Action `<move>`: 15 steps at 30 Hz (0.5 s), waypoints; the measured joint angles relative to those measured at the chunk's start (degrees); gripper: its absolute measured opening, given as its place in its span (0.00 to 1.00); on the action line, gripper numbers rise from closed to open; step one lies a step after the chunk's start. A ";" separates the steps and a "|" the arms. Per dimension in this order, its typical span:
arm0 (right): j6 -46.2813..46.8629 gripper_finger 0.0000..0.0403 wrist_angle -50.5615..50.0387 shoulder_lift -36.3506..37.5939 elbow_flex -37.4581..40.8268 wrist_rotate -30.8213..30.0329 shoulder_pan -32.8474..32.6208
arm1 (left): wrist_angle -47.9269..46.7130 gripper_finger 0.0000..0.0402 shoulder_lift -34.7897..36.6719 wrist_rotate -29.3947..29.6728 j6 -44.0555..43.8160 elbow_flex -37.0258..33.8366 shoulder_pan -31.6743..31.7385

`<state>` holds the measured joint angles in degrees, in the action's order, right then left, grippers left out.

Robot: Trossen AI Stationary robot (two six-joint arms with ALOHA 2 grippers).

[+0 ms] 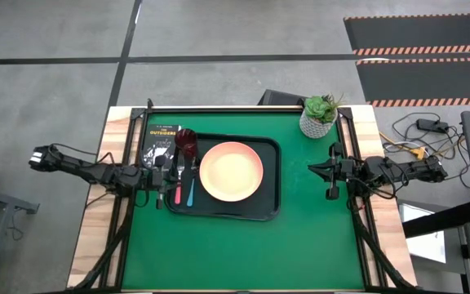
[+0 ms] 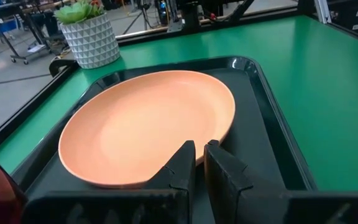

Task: Pick and place plate/cup/fork/spoon on tray
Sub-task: Return to Home Position

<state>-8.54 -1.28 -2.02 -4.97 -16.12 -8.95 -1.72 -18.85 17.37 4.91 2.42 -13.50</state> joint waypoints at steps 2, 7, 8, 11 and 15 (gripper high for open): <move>0.00 0.02 -0.01 0.00 0.00 0.02 -0.02 | -0.02 0.04 -0.37 0.00 0.00 0.00 -0.01; 0.00 0.02 -0.02 0.00 0.00 0.00 -0.02 | -0.02 0.04 -1.22 0.00 0.00 -0.02 0.00; 0.00 0.02 0.00 0.00 0.00 0.02 0.00 | 0.00 0.04 -1.42 0.00 0.00 -0.02 0.00; 0.00 0.02 0.00 0.00 0.00 0.02 0.00 | 0.00 0.04 -1.87 0.00 0.00 -0.02 0.00; 0.00 0.02 0.00 0.00 0.00 0.00 0.00 | 0.00 0.04 -2.18 0.00 0.00 -0.02 0.00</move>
<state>-8.54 -1.28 -2.02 -4.97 -16.12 -8.95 -1.72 -21.03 17.37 4.91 2.39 -13.50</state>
